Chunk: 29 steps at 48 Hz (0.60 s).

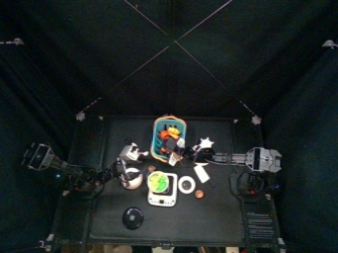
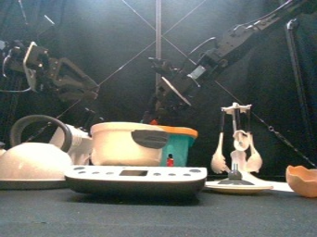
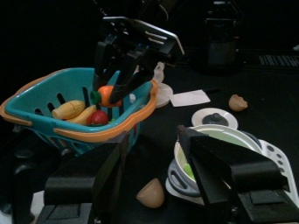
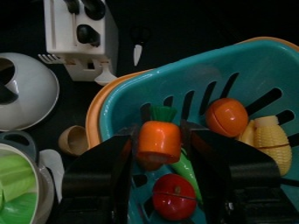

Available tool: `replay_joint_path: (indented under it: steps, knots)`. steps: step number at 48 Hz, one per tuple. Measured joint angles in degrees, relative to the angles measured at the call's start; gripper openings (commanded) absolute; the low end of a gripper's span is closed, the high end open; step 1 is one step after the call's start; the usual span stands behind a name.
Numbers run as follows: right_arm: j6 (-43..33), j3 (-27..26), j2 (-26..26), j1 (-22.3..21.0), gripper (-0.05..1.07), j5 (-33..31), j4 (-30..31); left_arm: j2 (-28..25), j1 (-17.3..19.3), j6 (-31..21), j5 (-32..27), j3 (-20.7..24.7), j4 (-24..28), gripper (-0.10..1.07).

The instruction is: Place carrot top into basket

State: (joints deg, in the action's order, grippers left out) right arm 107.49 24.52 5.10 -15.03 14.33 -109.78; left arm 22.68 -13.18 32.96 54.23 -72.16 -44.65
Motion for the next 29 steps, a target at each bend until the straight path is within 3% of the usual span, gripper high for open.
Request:
replay_joint_path:
  steps: [14,29]
  knots:
    - [0.0,0.0,0.0,-0.1,0.93,0.0,-0.5,0.0,0.0,-0.1,-0.2,-0.1,-0.2,0.86]
    - [0.1,0.0,0.0,-0.1,0.93,-0.1,0.1,0.0,0.0,-0.1,-0.2,-0.1,-0.2,0.86]
